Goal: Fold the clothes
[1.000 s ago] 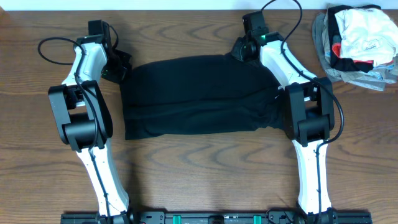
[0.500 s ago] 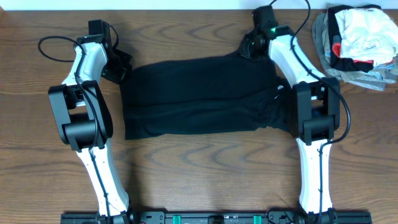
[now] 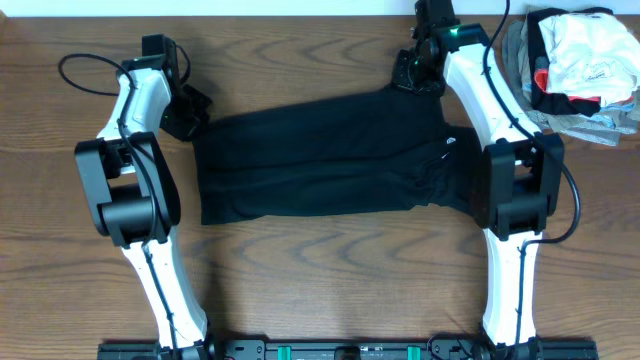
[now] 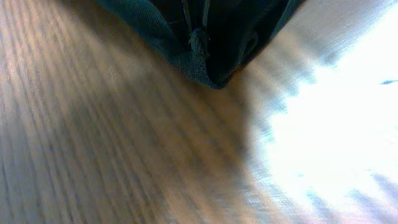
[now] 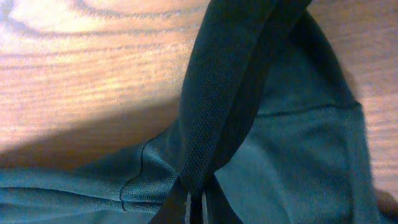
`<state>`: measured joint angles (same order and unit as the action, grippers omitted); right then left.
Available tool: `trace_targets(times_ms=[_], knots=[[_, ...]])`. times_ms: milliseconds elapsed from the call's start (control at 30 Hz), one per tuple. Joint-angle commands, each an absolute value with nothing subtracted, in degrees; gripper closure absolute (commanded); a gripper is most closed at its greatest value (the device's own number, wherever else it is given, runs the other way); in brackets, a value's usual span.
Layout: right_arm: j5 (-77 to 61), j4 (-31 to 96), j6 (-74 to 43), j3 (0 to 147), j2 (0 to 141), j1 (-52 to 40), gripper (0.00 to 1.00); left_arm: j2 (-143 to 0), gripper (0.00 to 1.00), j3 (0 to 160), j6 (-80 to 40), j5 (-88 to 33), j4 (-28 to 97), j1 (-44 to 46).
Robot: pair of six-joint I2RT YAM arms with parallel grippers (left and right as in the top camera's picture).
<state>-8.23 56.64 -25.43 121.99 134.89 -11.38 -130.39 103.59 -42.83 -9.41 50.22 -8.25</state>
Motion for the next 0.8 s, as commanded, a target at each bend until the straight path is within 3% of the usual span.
trace_targets(times_ms=[0,767], knots=[[-7.6,58.2,-22.2,123.4,130.4,-10.7,0.99,-124.2,0.94,103.3,-39.4,-3.4,51.8,-8.7],[-3.3,81.9,-19.4,123.4,127.0,-10.0,0.99,-117.2,0.94,103.0,-30.9,-1.9,68.8,-8.7]])
